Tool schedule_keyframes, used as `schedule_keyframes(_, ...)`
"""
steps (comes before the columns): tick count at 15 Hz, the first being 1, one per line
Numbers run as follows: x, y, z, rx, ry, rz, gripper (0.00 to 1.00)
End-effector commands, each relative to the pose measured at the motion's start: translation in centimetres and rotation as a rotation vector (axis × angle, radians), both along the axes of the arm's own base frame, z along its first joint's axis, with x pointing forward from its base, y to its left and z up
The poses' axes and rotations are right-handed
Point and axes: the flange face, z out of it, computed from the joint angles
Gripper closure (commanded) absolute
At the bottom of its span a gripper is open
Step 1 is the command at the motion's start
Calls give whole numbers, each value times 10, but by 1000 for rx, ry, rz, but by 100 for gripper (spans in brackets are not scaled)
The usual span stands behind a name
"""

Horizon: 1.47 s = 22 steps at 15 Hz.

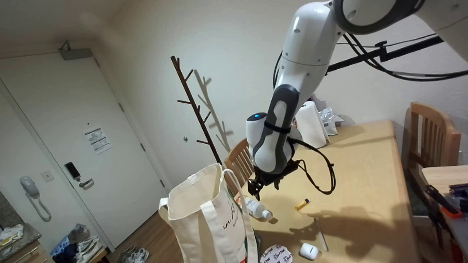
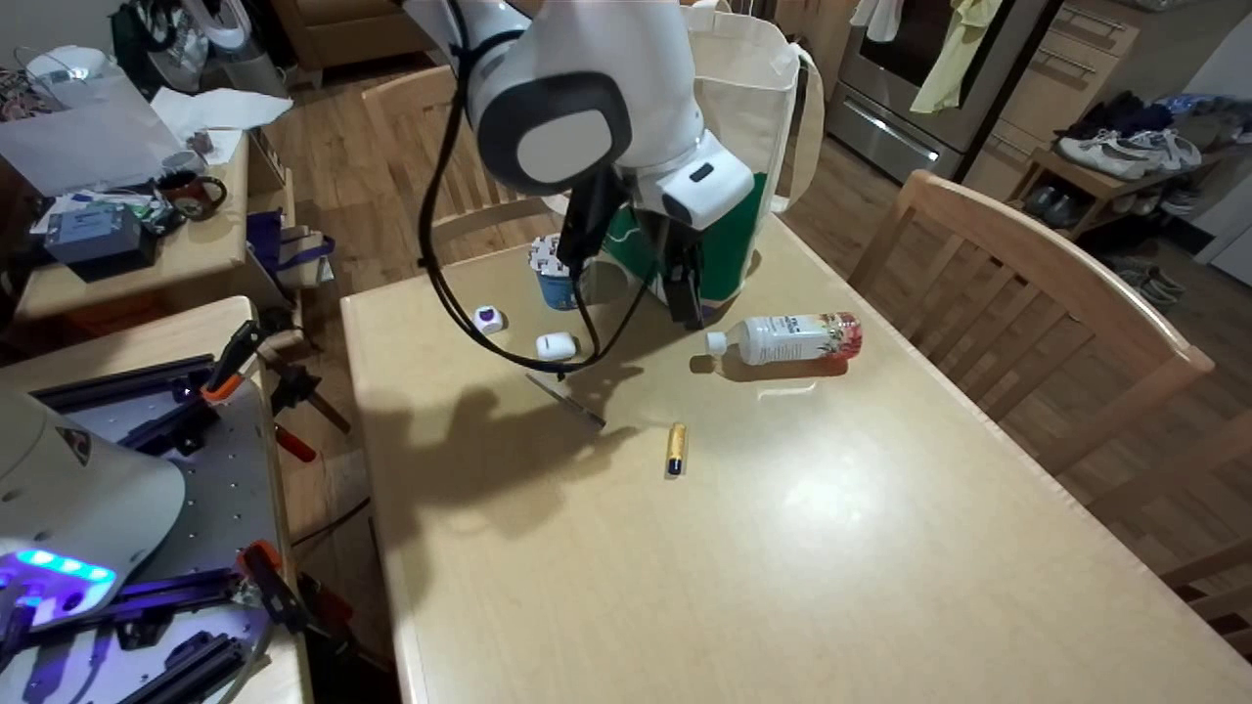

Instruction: Put the bottle upright

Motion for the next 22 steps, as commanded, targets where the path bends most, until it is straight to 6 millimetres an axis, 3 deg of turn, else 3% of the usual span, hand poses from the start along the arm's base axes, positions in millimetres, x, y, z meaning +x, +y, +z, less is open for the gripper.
schedule_keyframes(1,16,-16,-15,-74,106,-39,0)
schedule_keyframes(6,40,-15,-42,-117,198,25,0)
schedule_keyframes(8,34,-17,-36,-101,179,13,0)
schedule_keyframes(11,36,-11,-43,-97,180,26,0)
schedule_keyframes(22,72,-6,-36,-32,242,144,0)
